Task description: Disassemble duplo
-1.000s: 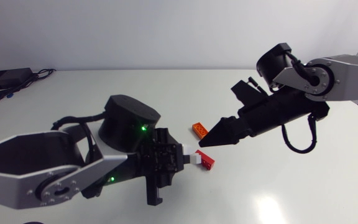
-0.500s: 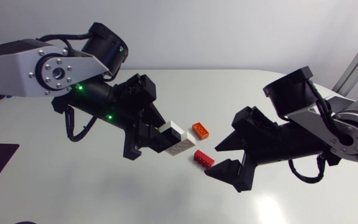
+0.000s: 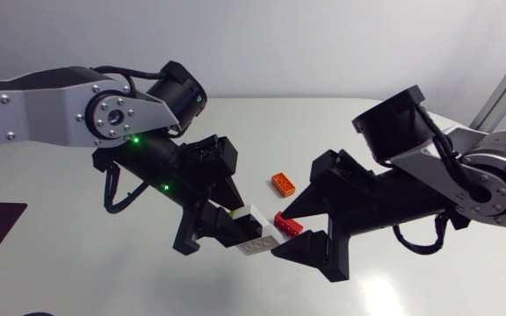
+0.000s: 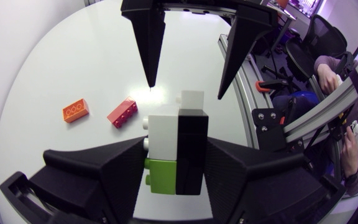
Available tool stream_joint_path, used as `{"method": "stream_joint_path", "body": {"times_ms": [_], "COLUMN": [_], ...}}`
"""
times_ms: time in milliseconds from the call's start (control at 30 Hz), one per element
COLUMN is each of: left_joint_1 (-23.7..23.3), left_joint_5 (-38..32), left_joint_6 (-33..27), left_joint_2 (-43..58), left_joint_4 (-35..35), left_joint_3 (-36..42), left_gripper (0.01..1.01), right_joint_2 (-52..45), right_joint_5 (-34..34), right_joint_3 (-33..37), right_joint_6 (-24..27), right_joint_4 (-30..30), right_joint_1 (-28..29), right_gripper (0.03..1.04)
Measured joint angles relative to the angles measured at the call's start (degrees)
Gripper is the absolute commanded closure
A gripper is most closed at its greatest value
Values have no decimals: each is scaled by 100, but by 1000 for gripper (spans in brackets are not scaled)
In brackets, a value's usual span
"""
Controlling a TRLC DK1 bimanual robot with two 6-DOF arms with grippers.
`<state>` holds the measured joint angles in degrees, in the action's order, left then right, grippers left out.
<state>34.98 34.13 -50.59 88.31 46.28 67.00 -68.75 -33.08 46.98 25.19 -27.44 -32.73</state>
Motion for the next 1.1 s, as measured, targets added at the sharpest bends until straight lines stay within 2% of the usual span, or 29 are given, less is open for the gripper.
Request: {"method": "stream_joint_path", "body": {"times_ms": [33, 133, 267, 500, 733, 900, 1000, 1100], "left_joint_1": [2, 2, 2, 2, -7, -98, -192, -376], "left_joint_5": [0, 2, 87, 68, 92, 170, 170, 173], "left_joint_6": [-26, -85, -105, -129, -232, -149, -76, 11], "left_joint_2": [22, 70, 94, 157, 271, 522, 588, 621], "left_joint_4": [4, 50, 177, 398, 494, 387, 387, 308], "left_joint_3": [-2, 24, 157, 330, 378, 699, 732, 765], "left_gripper": [610, 610, 610, 610, 610, 610, 610, 608], "right_joint_2": [-33, -114, -153, -199, 31, 234, 289, 214], "right_joint_5": [-4, -13, -13, 57, 645, 835, 1008, 1045], "right_joint_3": [7, 9, 9, 9, -76, -114, -138, -297], "right_joint_6": [-2, 0, -2, -4, -7, -4, -4, 57], "right_joint_4": [2, 0, 7, 46, 44, 184, 317, 575], "right_joint_1": [-28, -98, -146, -234, -708, -1047, -1029, -745], "right_gripper": [349, 574, 762, 815, 823, 821, 821, 821]}}
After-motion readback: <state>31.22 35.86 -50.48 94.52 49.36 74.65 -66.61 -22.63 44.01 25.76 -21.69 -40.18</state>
